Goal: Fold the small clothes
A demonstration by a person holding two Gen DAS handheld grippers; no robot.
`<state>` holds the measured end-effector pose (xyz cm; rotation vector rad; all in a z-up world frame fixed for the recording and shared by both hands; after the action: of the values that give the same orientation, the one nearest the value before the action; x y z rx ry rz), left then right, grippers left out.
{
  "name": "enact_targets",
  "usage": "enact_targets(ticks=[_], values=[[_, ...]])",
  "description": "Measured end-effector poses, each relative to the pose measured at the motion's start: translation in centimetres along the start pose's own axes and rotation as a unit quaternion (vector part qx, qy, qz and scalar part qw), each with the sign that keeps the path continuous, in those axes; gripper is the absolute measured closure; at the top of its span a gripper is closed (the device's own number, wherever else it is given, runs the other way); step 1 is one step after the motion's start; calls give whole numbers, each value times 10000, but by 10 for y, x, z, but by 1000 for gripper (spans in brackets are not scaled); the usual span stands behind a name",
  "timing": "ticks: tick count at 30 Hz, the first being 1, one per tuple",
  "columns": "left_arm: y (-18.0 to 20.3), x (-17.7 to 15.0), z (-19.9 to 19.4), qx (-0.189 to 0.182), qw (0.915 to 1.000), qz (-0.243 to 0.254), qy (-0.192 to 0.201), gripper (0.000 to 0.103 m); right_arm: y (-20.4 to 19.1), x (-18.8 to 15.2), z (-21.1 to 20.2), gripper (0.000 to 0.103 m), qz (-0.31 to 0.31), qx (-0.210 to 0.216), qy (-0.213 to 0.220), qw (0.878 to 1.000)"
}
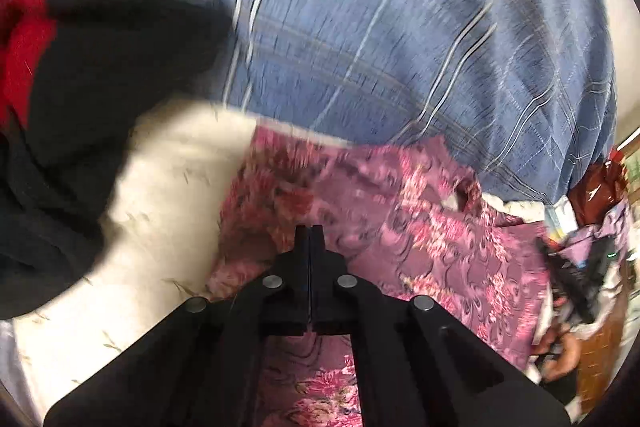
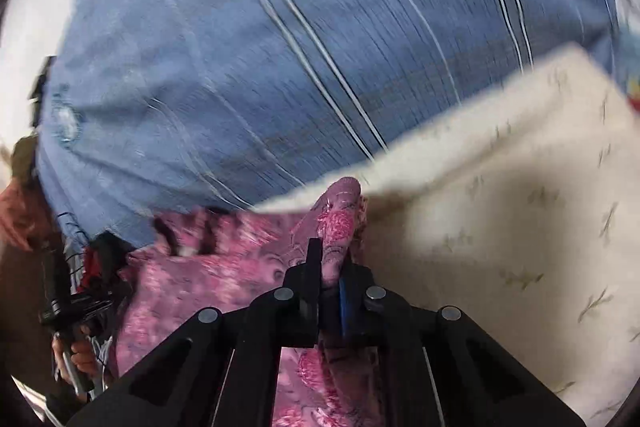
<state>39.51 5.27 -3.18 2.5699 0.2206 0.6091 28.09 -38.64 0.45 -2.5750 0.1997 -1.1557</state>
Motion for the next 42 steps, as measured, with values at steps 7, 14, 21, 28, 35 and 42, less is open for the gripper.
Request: enact_targets(ticks=[7,14,21,28,35,42], values=[[1,39,-12,-319,9979,-417,390,103,6,31,-30,99,273,299,784,9961],[-10,20,4,-17,9994,-128,-312,46,16,13,4,93,498,469,286,9972],[4,6,24,546,9976,387,-160,29,10,1,37,79,586,317,-265,9974],[-3,17,2,294,9988,-127,364,100,-13,12,16,98,55,393,164,9991],[14,44,-17,58,9960,-159,872,100,-14,46,4,98,96,334,639,9974],[-3,32,69,920,9950,-217,330,99,16,18,64,97,313,-224,-100,9992]])
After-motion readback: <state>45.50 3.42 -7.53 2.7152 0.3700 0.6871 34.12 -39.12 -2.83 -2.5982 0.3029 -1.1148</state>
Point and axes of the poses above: each gripper's, at about its wrist camera, not at the fingertips, and z roughly the way its jaws point, y to its right, x to its top, the point moved 3 cm from there along z, roughly the way its jaws point, and after that the axes turned 13 degrees about -z, right-handed, at the moved point
